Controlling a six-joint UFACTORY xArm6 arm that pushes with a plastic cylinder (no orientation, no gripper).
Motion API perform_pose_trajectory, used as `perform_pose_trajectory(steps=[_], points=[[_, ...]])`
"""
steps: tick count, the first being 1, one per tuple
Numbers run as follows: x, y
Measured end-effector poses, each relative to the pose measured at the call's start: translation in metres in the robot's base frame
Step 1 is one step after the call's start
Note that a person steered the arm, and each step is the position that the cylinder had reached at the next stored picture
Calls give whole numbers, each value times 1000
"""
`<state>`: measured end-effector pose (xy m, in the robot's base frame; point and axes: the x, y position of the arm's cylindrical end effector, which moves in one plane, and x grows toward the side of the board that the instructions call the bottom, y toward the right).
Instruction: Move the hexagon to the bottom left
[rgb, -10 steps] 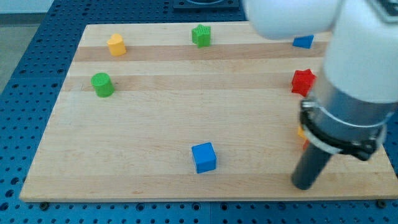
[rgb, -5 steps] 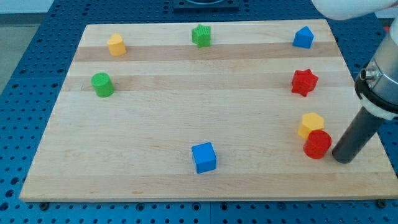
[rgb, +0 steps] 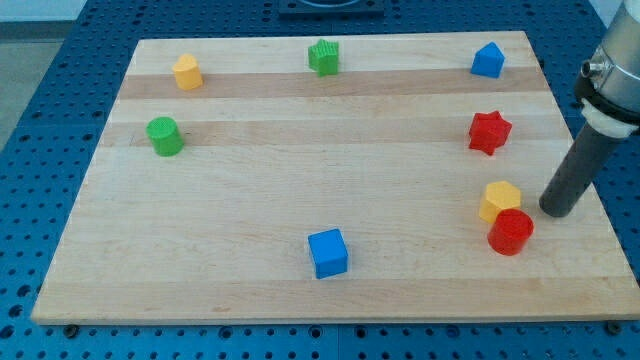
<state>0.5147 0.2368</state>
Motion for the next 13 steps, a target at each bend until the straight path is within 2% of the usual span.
perform_pose_trajectory(steps=[4, 9, 10, 11, 13], points=[[0, -33], [-4, -151], [4, -107], [-9, -104], [-23, -139]])
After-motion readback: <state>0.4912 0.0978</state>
